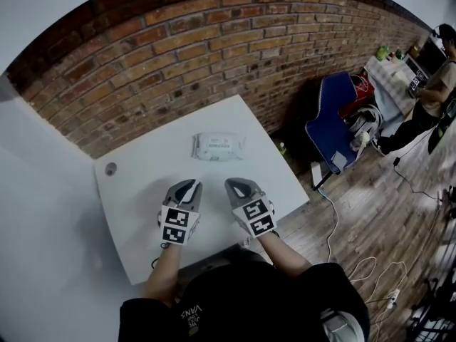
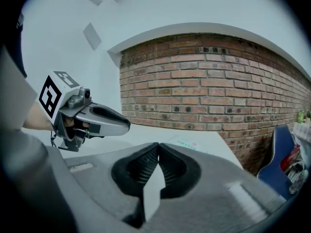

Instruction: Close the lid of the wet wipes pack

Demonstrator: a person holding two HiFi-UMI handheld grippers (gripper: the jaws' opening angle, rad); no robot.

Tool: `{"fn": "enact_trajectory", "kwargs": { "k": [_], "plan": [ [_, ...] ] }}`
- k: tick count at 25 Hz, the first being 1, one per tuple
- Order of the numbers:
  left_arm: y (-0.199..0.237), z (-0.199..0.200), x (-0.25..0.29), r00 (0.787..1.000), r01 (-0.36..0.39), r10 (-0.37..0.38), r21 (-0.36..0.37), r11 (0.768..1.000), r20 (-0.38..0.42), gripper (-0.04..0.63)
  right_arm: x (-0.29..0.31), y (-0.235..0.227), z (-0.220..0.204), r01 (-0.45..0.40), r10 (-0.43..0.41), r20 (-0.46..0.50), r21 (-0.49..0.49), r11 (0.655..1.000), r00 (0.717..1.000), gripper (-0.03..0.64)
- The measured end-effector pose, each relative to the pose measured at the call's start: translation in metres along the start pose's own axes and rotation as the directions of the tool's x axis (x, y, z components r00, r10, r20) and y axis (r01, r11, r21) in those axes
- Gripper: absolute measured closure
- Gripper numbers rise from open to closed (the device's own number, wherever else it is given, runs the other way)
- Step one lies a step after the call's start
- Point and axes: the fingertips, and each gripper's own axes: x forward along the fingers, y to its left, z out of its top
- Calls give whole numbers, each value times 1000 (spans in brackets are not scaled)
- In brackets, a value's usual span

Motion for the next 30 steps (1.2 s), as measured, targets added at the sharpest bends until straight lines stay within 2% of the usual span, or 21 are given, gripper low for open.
{"fn": "enact_trajectory", "kwargs": {
  "k": [16,24,30],
  "plan": [
    [-31,-21,-53,996,74,-76,44,996,51,529,-41,45,-14,67,-69,31,42,997,997,618],
    [-46,-29,-69,990,73,-77,36,997,115,529,-60,58,-27,95,-96,24,39,995,995,618],
    [-55,-35,-87,988,84,-84,9,996,131,529,-69,73,-35,98,-100,24,56,994,995,618]
  ]
}}
